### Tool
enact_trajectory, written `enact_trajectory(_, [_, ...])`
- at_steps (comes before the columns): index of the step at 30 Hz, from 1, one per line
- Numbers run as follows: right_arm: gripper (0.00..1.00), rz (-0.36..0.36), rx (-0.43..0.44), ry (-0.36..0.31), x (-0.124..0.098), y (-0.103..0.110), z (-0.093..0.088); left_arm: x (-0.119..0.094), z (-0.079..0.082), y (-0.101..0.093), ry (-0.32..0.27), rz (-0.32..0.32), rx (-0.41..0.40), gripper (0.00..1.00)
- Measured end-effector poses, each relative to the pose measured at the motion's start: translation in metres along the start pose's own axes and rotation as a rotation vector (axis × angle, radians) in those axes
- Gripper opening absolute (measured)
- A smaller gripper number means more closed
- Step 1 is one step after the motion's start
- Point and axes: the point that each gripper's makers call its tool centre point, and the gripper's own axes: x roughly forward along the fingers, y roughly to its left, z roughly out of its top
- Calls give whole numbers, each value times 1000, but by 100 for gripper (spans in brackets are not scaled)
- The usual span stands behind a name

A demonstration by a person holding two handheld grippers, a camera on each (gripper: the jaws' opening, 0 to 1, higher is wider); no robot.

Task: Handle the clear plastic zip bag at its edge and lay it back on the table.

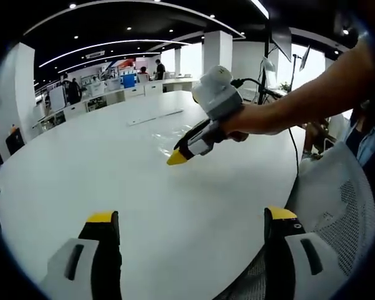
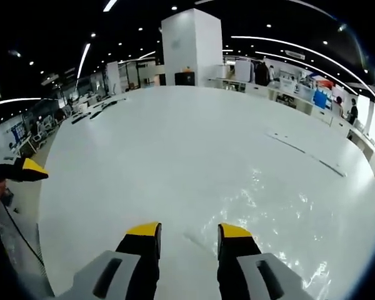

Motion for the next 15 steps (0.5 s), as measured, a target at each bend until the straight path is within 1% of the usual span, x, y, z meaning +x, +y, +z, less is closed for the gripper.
enact_trajectory(4, [29,-18,4,14,3,-1,-2,-1,-1,1,0,2,-5,95])
enact_trajectory(6, [27,-31,9,25,8,-3,-4,-1,-1,1,1,3,-6,94])
enact_trajectory(9, [23,-35,14,33,11,-5,-5,-1,-2,3,2,5,-8,94])
enact_trajectory(12, [22,-49,20,40,16,-8,-6,-2,-2,3,3,6,-10,94])
enact_trajectory(15, [22,-61,26,54,16,-8,-9,-2,-3,4,5,5,-11,94])
